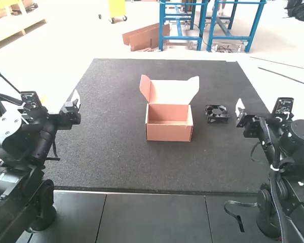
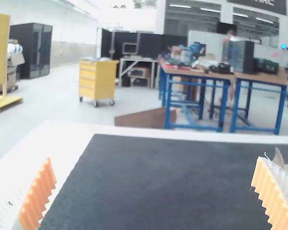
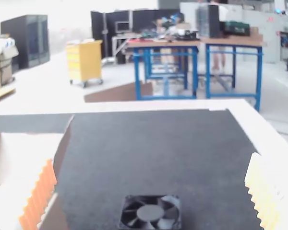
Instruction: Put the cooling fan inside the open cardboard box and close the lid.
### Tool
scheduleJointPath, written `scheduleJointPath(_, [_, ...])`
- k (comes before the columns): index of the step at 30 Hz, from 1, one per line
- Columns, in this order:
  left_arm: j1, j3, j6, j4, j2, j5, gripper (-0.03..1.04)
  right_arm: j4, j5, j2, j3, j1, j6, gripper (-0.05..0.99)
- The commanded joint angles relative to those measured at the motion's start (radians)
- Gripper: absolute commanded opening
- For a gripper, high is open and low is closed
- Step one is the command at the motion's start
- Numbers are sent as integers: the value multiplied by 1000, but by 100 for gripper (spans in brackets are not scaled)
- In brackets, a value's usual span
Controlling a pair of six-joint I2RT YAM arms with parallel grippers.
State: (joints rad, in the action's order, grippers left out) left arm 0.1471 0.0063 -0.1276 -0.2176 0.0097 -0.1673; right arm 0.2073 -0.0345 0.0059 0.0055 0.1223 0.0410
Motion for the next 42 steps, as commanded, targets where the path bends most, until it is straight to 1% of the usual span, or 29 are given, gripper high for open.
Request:
scheduleJointPath(1, [9,52,17,-11,7,15,97,10,-22,11,71,-4,-12,91])
scheduleJointPath(4, [11,109,36,-2,67,18,97,15,-28,75,126,-6,-12,91])
scheduleJointPath(8, [9,201,37,-2,196,18,97,24,-58,227,231,-7,-23,91])
scheduleJointPath(10, [9,251,37,9,262,14,97,4,-73,310,300,-6,-43,91])
scheduleJointPath(12, [8,297,37,23,323,8,97,-49,-93,387,376,-6,-72,91])
scheduleJointPath(14, [5,356,36,63,381,5,97,-120,-114,460,458,-6,-115,91])
scheduleJointPath(16, [3,420,32,124,438,2,97,-223,-116,528,539,-7,-135,91])
scheduleJointPath(18, [3,485,25,199,501,-1,97,-309,-116,592,607,-7,-165,91])
scheduleJointPath(19, [2,518,9,244,533,-1,97,-347,-117,623,637,-7,-173,91])
scheduleJointPath(21, [2,587,0,325,590,-1,97,-398,-130,683,694,-9,-179,91])
scheduleJointPath(22, [2,624,-1,363,612,-1,97,-422,-137,709,725,-9,-173,91])
scheduleJointPath(24, [2,695,-1,446,650,5,97,-490,-128,767,777,-7,-112,91])
scheduleJointPath(26, [2,750,-1,500,676,8,97,-523,-73,809,826,-6,-93,91])
scheduleJointPath(28, [6,787,-3,551,708,6,97,-545,-74,855,878,-10,-27,91])
scheduleJointPath(29, [5,805,-1,581,722,6,97,-562,-77,887,901,-15,-10,90])
scheduleJointPath(32, [6,839,-1,632,739,8,97,-660,-77,994,969,-47,0,88])
scheduleJointPath(34, [6,853,0,659,740,8,97,-730,-73,1066,1005,-79,40,88])
scheduleJointPath(36, [8,862,2,695,740,22,97,-767,-58,1118,1027,-119,106,88])
scheduleJointPath(37, [9,867,2,712,742,25,97,-787,-33,1143,1042,-139,122,88])
scheduleJointPath(39, [12,873,5,747,742,38,97,-809,-24,1201,1067,-177,172,89])
scheduleJointPath(40, [12,871,6,761,743,41,97,-827,-19,1235,1084,-194,174,89])
scheduleJointPath(41, [14,868,9,773,743,45,97,-836,1,1264,1105,-211,171,89])
scheduleJointPath(42, [16,865,11,782,745,45,97,-858,53,1290,1125,-225,161,89])
